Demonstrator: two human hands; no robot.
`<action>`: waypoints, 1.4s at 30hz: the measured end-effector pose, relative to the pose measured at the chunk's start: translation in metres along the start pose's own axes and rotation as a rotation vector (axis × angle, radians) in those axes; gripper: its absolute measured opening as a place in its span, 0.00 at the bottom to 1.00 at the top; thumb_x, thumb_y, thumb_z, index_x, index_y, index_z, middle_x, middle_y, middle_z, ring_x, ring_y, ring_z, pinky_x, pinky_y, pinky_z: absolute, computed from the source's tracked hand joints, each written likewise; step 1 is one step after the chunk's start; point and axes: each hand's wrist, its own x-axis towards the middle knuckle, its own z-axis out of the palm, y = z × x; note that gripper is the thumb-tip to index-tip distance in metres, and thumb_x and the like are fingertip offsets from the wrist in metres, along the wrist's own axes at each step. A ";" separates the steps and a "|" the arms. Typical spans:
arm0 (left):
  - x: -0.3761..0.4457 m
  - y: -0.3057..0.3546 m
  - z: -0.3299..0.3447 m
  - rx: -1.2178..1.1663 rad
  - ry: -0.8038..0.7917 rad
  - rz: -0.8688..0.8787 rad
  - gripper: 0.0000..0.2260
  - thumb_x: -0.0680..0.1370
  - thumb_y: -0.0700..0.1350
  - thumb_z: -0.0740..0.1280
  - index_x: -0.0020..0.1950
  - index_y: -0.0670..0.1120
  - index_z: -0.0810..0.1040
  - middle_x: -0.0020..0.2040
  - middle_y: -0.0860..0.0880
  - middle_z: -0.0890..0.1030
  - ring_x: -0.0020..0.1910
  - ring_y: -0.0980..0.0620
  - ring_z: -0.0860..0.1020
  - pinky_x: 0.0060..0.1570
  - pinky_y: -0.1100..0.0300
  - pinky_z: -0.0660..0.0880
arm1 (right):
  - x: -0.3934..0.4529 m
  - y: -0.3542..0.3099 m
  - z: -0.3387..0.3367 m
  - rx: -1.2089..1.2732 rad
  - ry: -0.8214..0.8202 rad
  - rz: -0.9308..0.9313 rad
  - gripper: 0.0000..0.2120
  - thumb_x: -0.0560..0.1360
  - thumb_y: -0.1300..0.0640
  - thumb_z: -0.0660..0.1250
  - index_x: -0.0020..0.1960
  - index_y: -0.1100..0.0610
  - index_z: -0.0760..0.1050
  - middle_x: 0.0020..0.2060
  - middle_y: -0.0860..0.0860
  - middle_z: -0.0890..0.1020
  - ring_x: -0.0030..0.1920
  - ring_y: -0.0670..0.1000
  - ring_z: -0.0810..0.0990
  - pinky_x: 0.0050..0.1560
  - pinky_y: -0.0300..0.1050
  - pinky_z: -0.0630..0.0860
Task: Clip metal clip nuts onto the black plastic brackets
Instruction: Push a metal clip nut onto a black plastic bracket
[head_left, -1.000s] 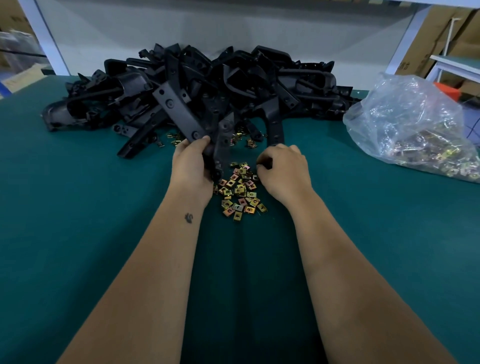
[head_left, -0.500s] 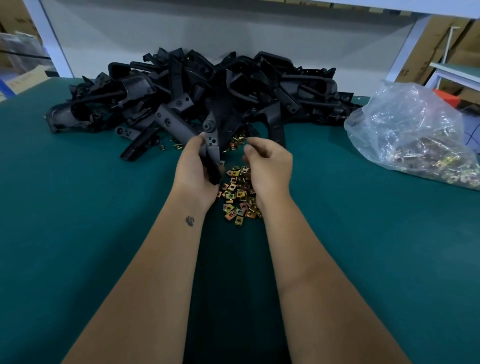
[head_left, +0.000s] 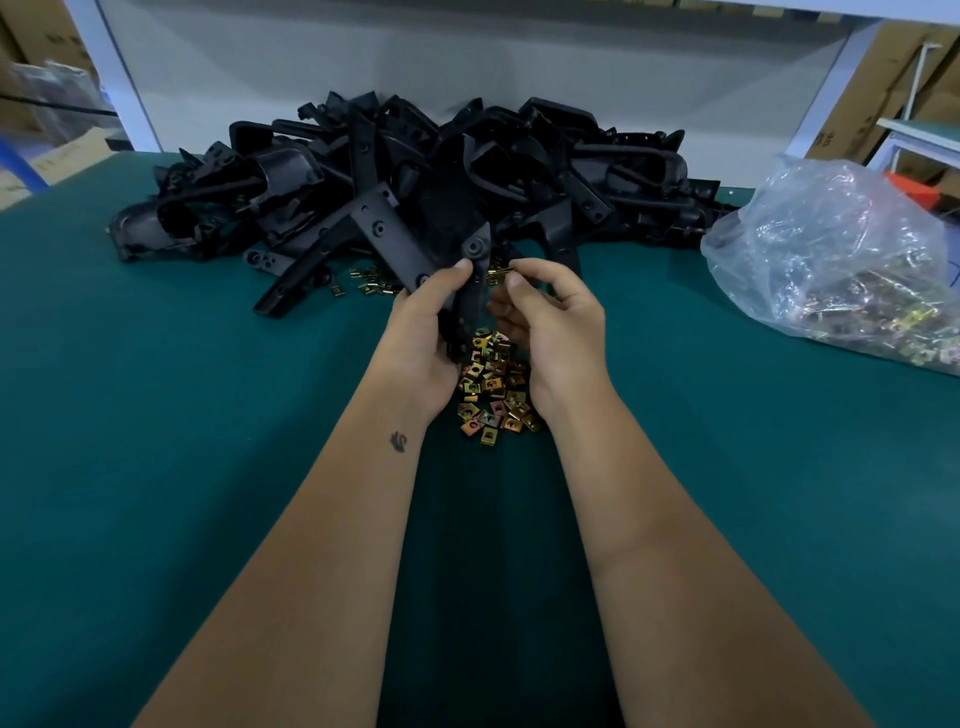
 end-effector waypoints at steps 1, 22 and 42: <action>0.001 0.000 0.000 0.017 0.011 -0.004 0.21 0.78 0.42 0.70 0.70 0.41 0.73 0.57 0.44 0.84 0.51 0.50 0.85 0.42 0.61 0.80 | 0.000 0.000 0.000 0.014 -0.006 0.007 0.08 0.77 0.66 0.67 0.47 0.56 0.81 0.37 0.52 0.84 0.40 0.48 0.84 0.41 0.38 0.79; 0.007 -0.002 -0.004 -0.008 -0.003 -0.013 0.24 0.78 0.38 0.66 0.74 0.41 0.67 0.68 0.40 0.77 0.62 0.45 0.79 0.58 0.55 0.77 | 0.002 -0.004 -0.004 0.128 -0.054 0.018 0.08 0.75 0.70 0.68 0.49 0.61 0.82 0.41 0.55 0.84 0.41 0.50 0.84 0.46 0.41 0.80; 0.012 -0.005 -0.006 0.033 0.000 0.012 0.26 0.78 0.36 0.68 0.75 0.40 0.65 0.69 0.39 0.76 0.66 0.43 0.77 0.62 0.52 0.76 | -0.001 -0.006 -0.001 0.136 -0.080 0.055 0.06 0.74 0.69 0.69 0.46 0.60 0.81 0.43 0.56 0.83 0.44 0.52 0.82 0.47 0.42 0.80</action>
